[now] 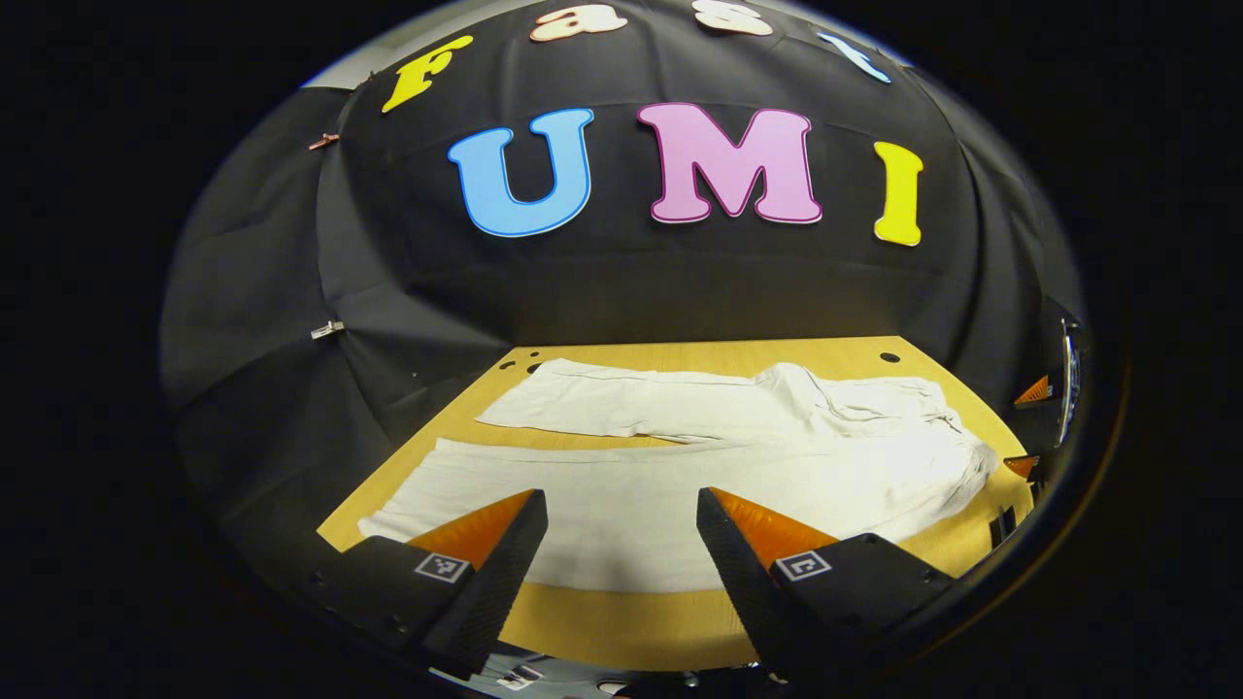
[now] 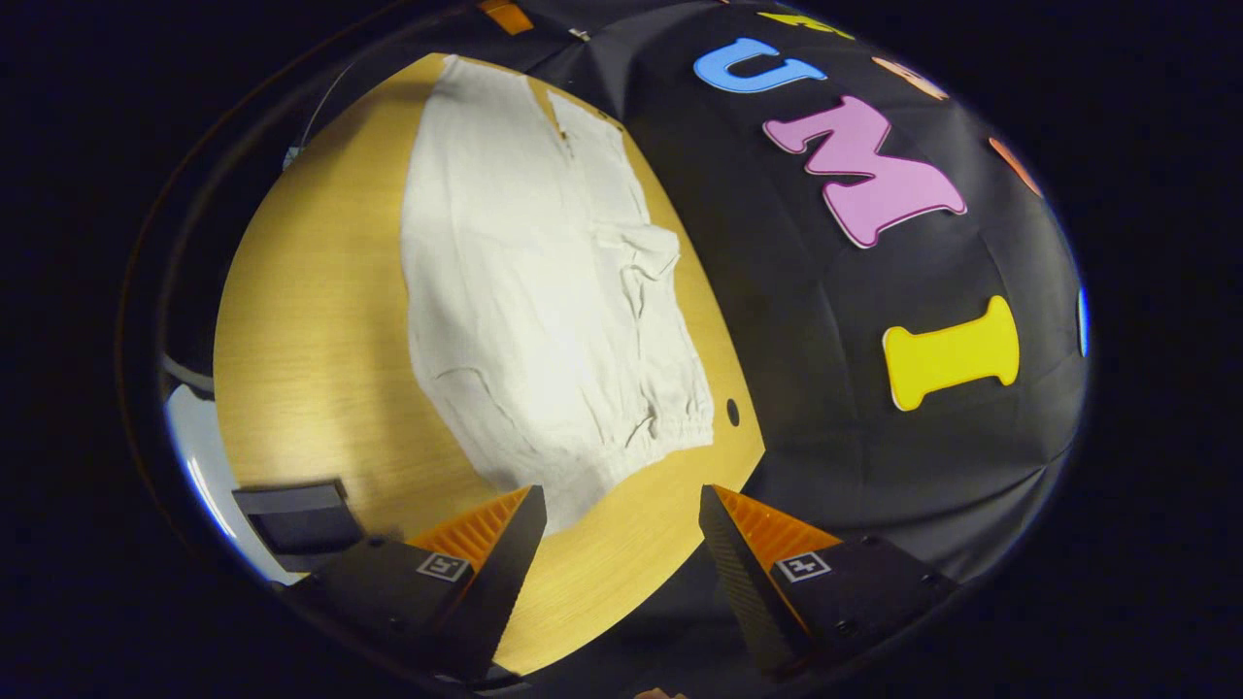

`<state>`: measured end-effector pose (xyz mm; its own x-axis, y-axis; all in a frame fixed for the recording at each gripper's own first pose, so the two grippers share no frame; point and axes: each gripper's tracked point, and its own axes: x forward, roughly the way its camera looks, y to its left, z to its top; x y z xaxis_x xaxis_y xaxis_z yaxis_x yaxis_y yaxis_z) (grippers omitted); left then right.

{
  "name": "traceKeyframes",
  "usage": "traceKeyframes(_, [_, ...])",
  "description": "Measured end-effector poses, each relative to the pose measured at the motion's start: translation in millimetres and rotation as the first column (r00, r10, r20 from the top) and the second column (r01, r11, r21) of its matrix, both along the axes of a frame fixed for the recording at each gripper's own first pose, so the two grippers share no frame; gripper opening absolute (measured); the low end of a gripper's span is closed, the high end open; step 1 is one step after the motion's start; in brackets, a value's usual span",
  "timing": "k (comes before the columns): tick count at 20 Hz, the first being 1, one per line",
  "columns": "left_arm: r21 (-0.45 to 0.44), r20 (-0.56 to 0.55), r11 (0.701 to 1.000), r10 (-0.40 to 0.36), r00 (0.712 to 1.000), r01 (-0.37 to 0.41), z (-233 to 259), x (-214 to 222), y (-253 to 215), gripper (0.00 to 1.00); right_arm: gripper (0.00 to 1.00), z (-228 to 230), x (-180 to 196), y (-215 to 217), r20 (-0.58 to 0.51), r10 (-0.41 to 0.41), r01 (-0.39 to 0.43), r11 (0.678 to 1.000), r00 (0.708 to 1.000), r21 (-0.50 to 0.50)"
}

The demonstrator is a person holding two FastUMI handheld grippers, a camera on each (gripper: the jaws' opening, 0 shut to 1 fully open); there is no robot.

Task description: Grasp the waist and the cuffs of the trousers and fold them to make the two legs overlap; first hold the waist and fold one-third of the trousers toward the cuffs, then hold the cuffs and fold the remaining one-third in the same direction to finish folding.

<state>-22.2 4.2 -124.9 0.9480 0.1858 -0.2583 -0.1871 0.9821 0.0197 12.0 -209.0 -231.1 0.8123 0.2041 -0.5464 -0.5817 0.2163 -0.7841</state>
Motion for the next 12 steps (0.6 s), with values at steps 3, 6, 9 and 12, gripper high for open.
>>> traceKeyframes(3, [0.001,-0.025,1.0,0.022,0.999,-0.022,-9,-2,5,0.98,0.98,-22,0,1,-0.041,0.039,-0.041,0.998,0.998,-0.051])
traceKeyframes(6, [0.004,-0.04,0.999,0.035,0.999,-0.035,-12,-3,8,0.98,0.98,-41,4,3,-0.076,0.083,-0.091,0.99,0.994,-0.111])
traceKeyframes(9, [0.01,-0.046,0.998,0.064,0.997,-0.063,-16,-8,22,0.98,0.95,-45,18,8,-0.062,0.097,-0.105,0.985,0.993,-0.136])
traceKeyframes(12, [0.016,-0.055,0.996,0.09,0.994,-0.089,-18,-9,33,0.99,0.93,-47,37,13,-0.038,0.098,-0.103,0.98,0.994,-0.169])
